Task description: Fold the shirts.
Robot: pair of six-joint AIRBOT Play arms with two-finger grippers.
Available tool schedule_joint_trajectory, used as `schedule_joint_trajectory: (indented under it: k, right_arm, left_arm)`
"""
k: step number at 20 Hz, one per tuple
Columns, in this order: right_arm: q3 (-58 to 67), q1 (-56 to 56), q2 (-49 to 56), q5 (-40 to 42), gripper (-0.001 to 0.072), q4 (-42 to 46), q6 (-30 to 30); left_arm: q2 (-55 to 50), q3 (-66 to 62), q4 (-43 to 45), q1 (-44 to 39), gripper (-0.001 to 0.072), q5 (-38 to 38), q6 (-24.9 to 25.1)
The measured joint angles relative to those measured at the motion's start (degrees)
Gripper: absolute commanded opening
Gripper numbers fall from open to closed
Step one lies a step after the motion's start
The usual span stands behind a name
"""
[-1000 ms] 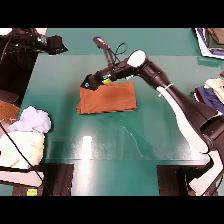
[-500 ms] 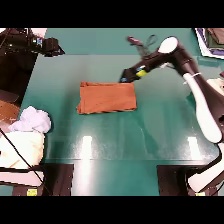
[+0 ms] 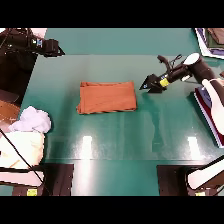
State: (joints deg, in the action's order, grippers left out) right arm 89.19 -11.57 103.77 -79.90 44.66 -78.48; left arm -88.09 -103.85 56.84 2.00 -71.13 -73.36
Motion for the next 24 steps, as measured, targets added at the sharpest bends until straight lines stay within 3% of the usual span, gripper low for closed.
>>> schedule_joint_trajectory:
  k: [8,9,12,13,18,24]
  right_arm:
    - [-10.4,-7.3,1.4,14.7,0.0692,-11.6,3.1]
    - [-10.6,-8.1,1.8,15.3,0.0585,-12.3,3.2]
    - [-11.0,-10.1,3.0,17.7,0.0049,-13.1,4.3]
    - [-10.6,-10.6,3.2,18.1,0.0015,-12.9,4.9]
    - [-3.6,-10.0,2.2,17.3,0.0013,-11.8,5.9]
    - [7.2,1.3,-5.8,11.6,0.0013,1.9,-0.1]
  left_arm:
    - [0.0,0.0,0.0,0.0,0.0027,0.1,0.3]
    - [0.0,0.0,0.0,0.0,0.0026,0.1,0.3]
    - [0.0,0.0,-0.1,0.0,0.0027,0.0,0.3]
    - [0.0,0.0,-0.1,0.0,0.0027,0.0,0.3]
    - [0.0,0.0,-0.4,-1.5,0.0027,-0.3,0.3]
    - [0.0,0.0,-0.5,-7.5,0.0026,-0.2,0.5]
